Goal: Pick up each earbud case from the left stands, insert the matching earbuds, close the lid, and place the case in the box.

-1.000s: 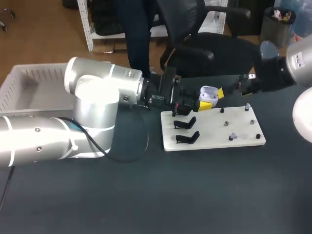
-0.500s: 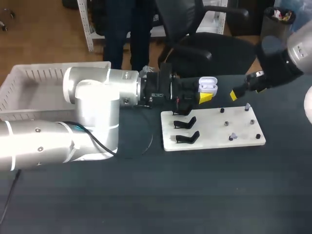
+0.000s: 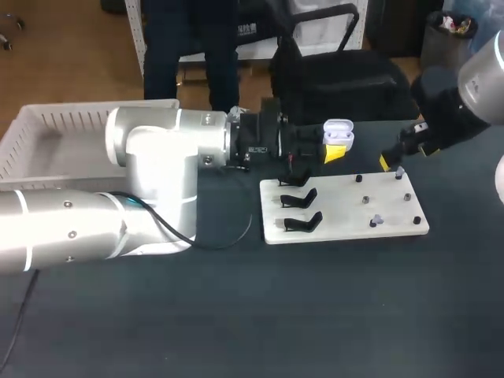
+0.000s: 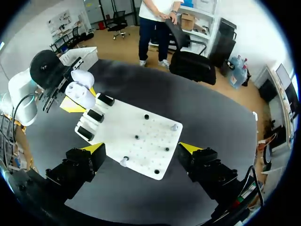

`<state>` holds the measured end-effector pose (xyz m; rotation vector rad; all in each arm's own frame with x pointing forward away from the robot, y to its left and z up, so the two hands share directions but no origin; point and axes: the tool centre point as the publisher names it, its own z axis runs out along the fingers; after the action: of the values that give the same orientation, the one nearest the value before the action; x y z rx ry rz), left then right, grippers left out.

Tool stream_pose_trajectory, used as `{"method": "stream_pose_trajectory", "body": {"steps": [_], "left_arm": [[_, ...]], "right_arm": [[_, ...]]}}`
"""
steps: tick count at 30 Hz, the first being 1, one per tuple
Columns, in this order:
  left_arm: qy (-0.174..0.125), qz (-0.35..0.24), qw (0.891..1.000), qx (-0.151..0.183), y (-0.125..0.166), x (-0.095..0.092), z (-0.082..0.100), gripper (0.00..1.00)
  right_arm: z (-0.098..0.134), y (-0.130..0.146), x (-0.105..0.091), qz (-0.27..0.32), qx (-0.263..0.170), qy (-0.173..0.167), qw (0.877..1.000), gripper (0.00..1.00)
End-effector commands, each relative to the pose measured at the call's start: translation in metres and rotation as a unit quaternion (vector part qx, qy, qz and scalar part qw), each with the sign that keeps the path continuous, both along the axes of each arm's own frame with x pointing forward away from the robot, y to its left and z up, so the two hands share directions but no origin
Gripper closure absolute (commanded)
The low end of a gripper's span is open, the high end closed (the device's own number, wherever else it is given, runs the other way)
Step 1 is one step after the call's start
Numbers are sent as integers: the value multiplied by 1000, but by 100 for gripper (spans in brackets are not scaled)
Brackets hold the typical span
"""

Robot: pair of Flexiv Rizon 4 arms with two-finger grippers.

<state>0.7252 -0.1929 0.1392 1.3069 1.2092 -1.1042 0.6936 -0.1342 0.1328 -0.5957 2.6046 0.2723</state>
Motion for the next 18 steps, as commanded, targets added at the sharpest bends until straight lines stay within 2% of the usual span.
{"method": "stream_pose_trajectory", "body": {"steps": [1, 18], "left_arm": [[-2, 4, 1000, -3, -4, 1, -3, 100], [-3, 10, 1000, -14, -3, -2, -1, 100]], "right_arm": [[0, -1, -3, -30, -50, -13, 998, 0], [-2, -2, -3, -25, -43, -9, 999, 0]]}}
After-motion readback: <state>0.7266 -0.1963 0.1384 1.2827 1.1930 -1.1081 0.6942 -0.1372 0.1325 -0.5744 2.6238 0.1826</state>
